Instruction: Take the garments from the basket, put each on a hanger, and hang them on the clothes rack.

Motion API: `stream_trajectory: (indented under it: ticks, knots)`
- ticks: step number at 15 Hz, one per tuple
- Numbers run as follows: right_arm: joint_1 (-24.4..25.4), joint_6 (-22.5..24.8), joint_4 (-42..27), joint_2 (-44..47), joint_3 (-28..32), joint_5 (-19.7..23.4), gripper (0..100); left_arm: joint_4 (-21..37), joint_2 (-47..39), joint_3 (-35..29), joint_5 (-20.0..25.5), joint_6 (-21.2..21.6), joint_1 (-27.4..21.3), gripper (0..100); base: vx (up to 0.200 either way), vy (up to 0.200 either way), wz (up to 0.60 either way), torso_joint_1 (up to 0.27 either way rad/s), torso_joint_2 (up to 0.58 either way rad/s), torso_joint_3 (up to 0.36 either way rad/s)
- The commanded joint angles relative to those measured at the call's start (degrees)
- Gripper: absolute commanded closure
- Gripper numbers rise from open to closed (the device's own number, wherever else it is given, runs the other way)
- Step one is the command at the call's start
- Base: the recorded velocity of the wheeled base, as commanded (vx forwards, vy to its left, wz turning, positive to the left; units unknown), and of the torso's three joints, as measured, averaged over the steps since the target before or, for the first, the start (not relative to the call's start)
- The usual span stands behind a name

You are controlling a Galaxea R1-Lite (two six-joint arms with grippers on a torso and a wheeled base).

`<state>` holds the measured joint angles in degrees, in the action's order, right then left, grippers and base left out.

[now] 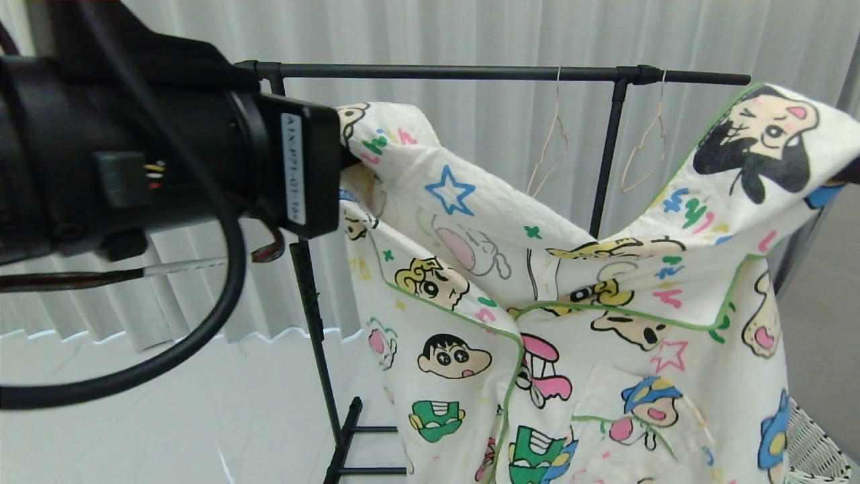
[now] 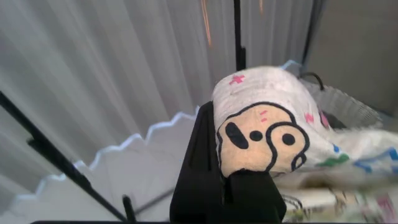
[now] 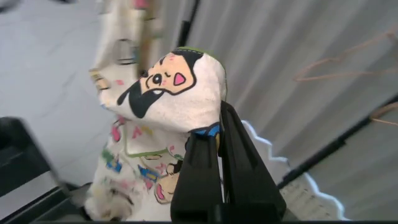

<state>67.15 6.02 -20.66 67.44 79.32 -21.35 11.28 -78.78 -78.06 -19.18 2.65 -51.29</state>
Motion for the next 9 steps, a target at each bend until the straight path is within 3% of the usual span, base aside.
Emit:
stream_trajectory:
  ticks: [1,4,6,9]
  knots:
    - [-3.51,1.27,7.83,1.91,-4.53,-0.01,100,5.77,5.91,0.01,0.02,-3.17,-1.89,100,0.0,0.0,0.0,0.0,0.0,0.0]
    - [-6.76,1.54,26.46,8.67,-9.28,0.34,100,18.25,11.8,0.01,0.1,-7.57,-7.69,100,0.0,0.0,0.0,0.0,0.0,0.0]
    - [-8.61,1.54,34.55,14.21,-8.92,0.78,100,21.24,13.74,0.01,0.02,-11.52,-13.05,100,0.0,0.0,0.0,0.0,0.0,0.0]
    - [-8.87,1.45,41.93,20.28,-7.43,2.45,100,21.24,14.0,-0.34,0.1,-16.8,-17.88,100,0.0,0.0,0.0,0.0,0.0,0.0]
